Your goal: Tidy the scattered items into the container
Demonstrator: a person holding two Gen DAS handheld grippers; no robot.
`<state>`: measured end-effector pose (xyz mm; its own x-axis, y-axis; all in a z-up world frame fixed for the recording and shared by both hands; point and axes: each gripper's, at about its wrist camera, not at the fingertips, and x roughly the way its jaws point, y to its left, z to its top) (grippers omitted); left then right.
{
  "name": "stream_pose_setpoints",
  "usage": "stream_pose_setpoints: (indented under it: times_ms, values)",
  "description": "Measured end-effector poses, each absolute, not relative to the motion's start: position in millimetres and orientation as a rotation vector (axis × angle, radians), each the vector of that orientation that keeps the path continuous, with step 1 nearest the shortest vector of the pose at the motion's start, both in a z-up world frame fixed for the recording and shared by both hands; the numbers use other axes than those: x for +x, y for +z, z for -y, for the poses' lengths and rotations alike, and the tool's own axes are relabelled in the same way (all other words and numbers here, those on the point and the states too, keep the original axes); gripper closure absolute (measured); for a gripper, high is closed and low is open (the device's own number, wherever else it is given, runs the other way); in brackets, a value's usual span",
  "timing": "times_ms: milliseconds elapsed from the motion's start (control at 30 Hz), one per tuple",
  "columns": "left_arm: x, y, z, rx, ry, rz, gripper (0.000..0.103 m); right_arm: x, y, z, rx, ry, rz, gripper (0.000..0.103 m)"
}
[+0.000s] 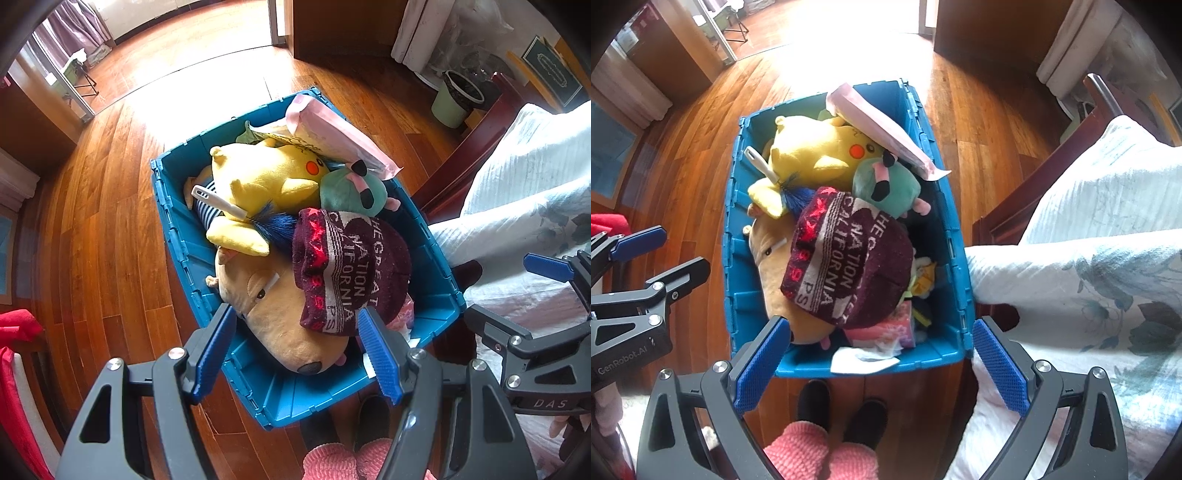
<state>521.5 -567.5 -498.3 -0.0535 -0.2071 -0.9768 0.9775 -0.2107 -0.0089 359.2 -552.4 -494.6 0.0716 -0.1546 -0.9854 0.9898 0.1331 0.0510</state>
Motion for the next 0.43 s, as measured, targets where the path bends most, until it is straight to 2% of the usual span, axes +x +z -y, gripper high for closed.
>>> stream_pose_setpoints:
  times_ms: [433]
  values:
    - [523.0,-493.2,566.4,1.164,-1.473,-0.948,0.035,361.5,-492.6,553.2,1.016,-1.140,-1.103,0.003]
